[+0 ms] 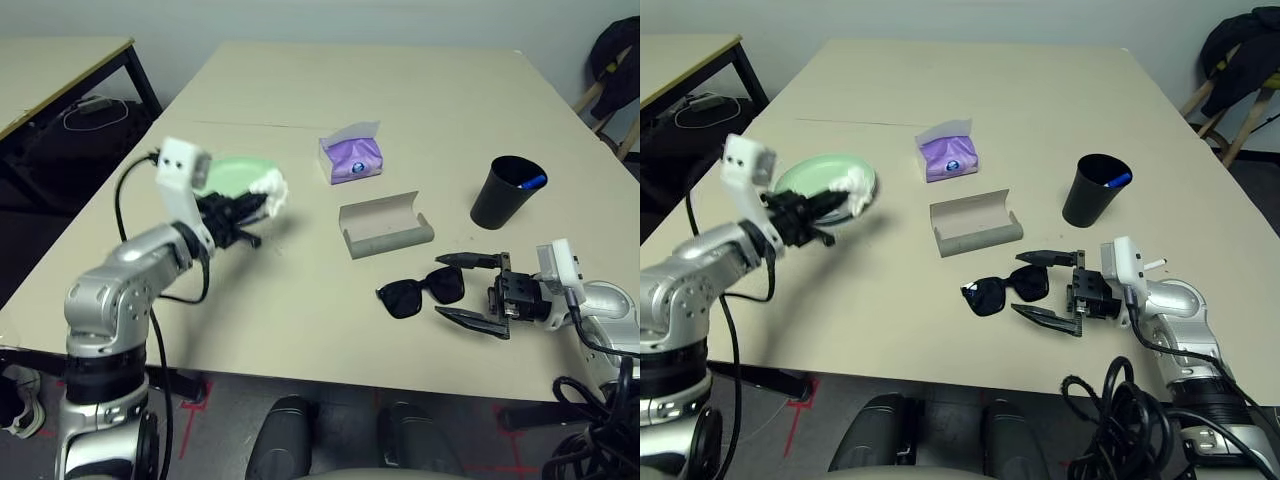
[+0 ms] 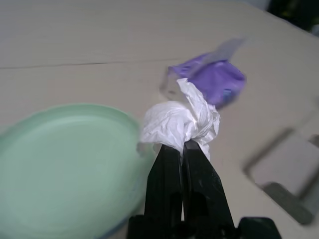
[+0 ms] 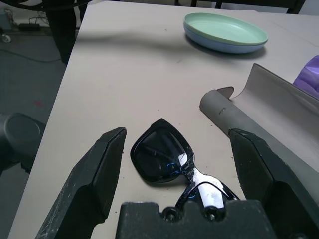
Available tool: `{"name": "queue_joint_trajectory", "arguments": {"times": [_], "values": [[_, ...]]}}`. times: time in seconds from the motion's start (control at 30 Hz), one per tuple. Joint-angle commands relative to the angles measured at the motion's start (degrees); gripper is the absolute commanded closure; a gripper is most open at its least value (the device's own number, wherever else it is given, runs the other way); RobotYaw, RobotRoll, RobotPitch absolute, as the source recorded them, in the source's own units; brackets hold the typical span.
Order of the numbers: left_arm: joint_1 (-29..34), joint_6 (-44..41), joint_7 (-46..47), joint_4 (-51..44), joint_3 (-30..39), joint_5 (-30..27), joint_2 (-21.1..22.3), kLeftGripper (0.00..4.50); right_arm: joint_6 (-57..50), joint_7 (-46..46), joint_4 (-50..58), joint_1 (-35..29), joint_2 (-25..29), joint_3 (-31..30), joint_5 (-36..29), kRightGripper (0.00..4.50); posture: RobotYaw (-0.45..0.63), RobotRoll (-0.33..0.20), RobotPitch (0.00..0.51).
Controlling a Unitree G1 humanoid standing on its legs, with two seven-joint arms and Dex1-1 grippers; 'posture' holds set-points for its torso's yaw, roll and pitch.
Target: Organize and tidy the items on the table.
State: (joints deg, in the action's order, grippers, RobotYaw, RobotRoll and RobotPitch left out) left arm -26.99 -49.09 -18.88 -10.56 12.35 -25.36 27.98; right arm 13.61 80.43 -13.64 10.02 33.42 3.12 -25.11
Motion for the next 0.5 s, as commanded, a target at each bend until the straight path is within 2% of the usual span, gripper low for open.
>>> {"name": "queue_joint_trajectory", "arguments": {"times": [0.03,0.27,0.37,0.5], "values": [[-1.16,5.83,3.05,9.01,-3.09,6.31,-1.13,4.49,0.86,0.11,-0.72,-0.41,0.08,0.25,-0.11,0.00,0.08,0.000,0.064],[-5.66,18.07,6.08,27.76,-7.70,16.33,-2.06,4.49,1.98,-0.01,-1.31,-1.23,0.08,0.85,-0.39,0.00,0.06,0.000,0.064],[-7.27,22.23,6.57,34.20,-8.71,19.42,-1.88,3.80,2.03,-0.15,-0.84,-1.61,0.13,0.88,-0.55,0.00,0.06,0.000,0.064],[-8.24,24.90,6.72,37.39,-8.17,20.76,-2.04,2.30,1.80,-0.75,0.04,-1.99,0.15,0.92,-0.69,0.00,0.05,0.000,0.066]]}}
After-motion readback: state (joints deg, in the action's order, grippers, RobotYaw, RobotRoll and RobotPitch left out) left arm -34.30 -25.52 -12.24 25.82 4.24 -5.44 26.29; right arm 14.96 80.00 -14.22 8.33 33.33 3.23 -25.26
